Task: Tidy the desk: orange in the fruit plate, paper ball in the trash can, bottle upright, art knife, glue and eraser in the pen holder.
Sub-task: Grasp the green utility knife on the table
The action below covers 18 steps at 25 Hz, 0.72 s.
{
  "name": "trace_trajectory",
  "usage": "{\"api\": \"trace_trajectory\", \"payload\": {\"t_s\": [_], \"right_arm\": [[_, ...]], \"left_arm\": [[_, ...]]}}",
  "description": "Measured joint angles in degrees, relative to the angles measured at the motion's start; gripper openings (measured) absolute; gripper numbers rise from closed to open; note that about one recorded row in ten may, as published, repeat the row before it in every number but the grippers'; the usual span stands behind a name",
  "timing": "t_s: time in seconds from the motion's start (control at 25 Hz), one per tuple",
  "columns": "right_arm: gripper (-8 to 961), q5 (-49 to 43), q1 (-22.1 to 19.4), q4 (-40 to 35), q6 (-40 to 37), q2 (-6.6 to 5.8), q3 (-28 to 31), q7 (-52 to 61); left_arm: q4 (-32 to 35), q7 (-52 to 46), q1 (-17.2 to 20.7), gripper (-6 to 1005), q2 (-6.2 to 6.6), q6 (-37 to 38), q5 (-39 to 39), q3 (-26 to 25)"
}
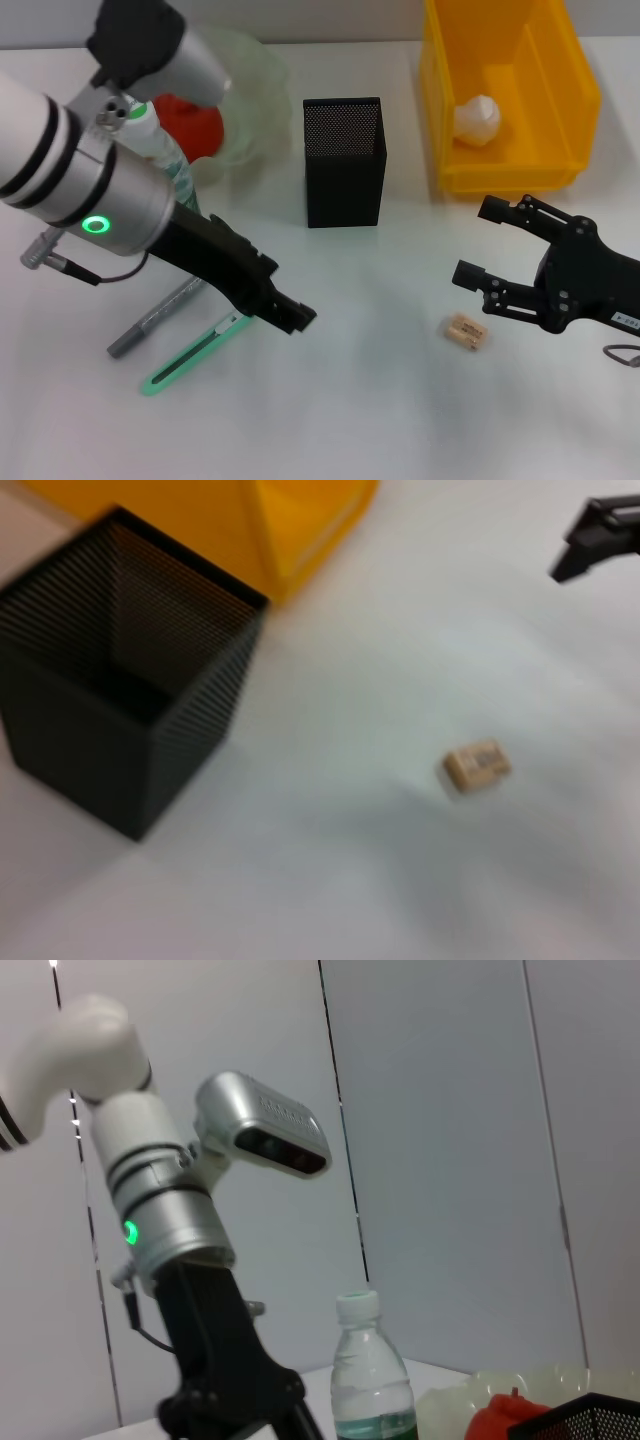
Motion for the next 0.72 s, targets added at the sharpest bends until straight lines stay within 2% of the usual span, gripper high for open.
{"api": "trace_trajectory", "payload": {"t_s": [0.12, 0.16, 0.32, 0.56, 0.72], "right_arm": [[847, 0.0, 0.2, 0.0, 0.6, 0.36, -0.1, -0.2], [847, 0.0, 0.2, 0.0, 0.6, 0.42, -0.1, -0.4], [847, 0.0, 0.6, 0.1, 0.6, 0.43, -0.2, -0.4], [847, 0.0, 0.8, 0.2, 0.7, 0.48, -0.2, -0.5], [847, 0.0, 1.2, 0.4, 0.7, 0.53, -0.3, -0.5]], "left_arm": [[1.0, -4.4, -1.1, 772, -0.10, 1.5, 1.8, 2.8], [0.9, -7.1, -1.4, 771, -0.22, 0.9, 4.9, 5.7], [0.0, -10.1, -1.8, 769, -0.33, -1.0, 8.8, 8.9], [-2.6, -11.5, -1.9, 766, -0.34, -4.1, 10.2, 9.6], [-7.2, -11.3, -2.8, 757, -0.34, -5.8, 12.0, 9.7]]}}
